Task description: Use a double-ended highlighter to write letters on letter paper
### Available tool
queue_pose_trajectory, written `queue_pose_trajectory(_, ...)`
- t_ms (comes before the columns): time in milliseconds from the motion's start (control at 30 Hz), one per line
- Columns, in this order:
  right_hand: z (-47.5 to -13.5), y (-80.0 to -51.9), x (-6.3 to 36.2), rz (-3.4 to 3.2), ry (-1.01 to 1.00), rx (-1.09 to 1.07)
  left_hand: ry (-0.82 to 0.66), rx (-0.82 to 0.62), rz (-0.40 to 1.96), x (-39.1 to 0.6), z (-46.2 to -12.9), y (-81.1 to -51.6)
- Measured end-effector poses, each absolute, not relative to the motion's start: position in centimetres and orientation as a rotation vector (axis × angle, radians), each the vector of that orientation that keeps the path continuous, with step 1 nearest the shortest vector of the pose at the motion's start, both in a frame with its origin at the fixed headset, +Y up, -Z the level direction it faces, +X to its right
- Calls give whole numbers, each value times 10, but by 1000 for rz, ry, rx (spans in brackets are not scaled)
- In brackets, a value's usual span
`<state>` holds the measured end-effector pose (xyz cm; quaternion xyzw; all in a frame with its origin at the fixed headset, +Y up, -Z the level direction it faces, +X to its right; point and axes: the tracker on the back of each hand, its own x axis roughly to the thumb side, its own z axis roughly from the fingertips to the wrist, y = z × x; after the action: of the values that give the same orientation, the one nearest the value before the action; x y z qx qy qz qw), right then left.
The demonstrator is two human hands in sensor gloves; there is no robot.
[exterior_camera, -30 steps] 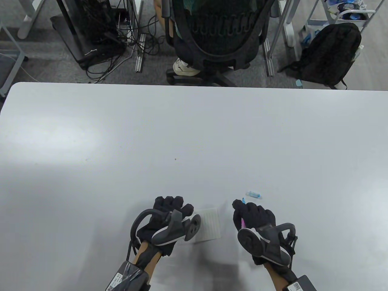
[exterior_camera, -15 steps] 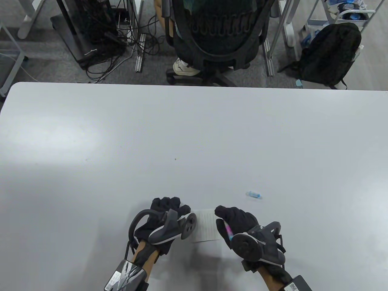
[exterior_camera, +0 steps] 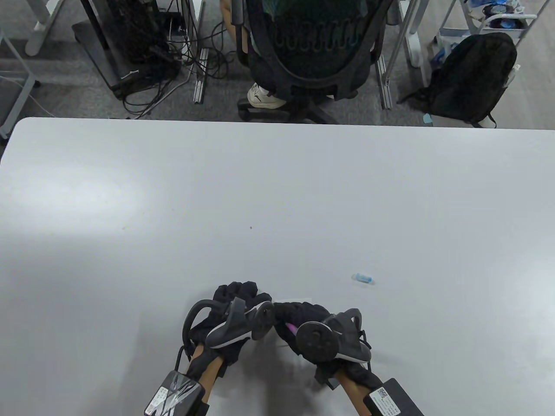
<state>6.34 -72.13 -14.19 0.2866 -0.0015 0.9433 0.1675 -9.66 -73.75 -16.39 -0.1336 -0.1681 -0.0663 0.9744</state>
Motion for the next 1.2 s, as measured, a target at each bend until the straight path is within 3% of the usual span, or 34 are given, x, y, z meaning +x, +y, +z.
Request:
queue_pose_trajectory(467,-149,-726,53,2711,20,846,-333,-294,-82,-103,-167,-739)
queue_pose_trajectory(733,-146,-723,54,2485,359,905,-319,-316,-34,-107,-169,-741)
queue_pose_trajectory(900,-144,-725,54,2454,399,934,-317,-316,-34,-107,-169,-741)
queue_pose_trajectory(1000,-145,-724,54,2462,384,931,-317,-316,-34,-107,-169,-741)
queue_pose_trajectory(1200,-151,-721,59,2622,135,836,-318,-316,-35,-107,-169,-741)
